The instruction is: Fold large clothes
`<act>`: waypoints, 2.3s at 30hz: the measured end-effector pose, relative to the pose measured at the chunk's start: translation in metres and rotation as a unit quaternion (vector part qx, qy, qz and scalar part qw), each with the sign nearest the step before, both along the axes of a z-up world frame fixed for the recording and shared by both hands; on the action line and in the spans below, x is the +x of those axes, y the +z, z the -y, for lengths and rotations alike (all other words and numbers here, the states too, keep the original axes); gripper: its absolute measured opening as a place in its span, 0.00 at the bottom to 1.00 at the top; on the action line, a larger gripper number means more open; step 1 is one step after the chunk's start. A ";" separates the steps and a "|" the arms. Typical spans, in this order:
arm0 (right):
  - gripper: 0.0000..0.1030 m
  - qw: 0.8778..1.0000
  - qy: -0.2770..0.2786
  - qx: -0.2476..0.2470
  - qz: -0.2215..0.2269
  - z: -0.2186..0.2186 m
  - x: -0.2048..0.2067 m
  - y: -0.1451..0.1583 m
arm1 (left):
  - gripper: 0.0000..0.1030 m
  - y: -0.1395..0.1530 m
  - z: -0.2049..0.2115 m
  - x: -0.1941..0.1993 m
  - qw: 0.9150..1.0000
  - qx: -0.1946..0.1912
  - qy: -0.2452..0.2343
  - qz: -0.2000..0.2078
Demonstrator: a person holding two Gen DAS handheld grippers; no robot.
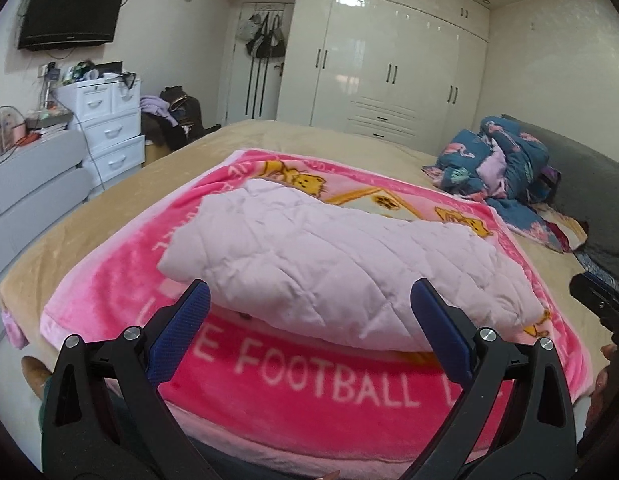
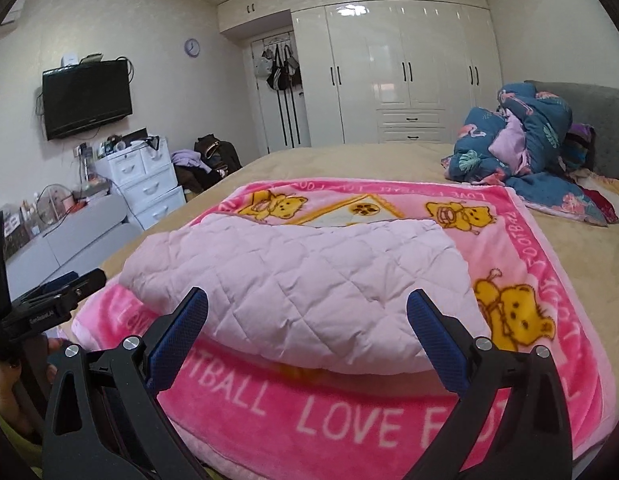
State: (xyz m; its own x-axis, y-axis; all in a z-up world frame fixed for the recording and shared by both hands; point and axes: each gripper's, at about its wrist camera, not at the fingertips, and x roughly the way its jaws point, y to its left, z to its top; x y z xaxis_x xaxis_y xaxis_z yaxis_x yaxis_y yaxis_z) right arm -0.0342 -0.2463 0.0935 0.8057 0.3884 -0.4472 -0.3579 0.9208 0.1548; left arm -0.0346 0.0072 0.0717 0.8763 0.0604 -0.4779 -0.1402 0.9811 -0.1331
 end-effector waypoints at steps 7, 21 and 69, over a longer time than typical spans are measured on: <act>0.96 0.999 0.009 -0.037 -0.006 -0.010 -0.012 -0.020 | 0.91 -0.018 0.023 -0.001 0.999 0.000 -0.028 -0.026; 0.96 0.998 0.027 -0.014 -0.051 -0.029 -0.008 -0.044 | 0.91 -0.029 0.026 0.004 0.998 0.013 -0.021 -0.053; 0.96 0.997 0.030 -0.017 -0.067 -0.028 -0.008 -0.049 | 0.91 -0.028 0.017 0.001 0.998 0.029 -0.003 -0.062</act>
State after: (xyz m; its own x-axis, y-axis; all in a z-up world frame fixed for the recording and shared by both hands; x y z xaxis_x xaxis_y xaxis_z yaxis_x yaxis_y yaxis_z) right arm -0.0423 -0.2187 0.0443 0.7136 0.4166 -0.5632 -0.3902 0.9041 0.1743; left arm -0.0341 -0.0102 0.0434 0.8106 0.0867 -0.5792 -0.1464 0.9876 -0.0571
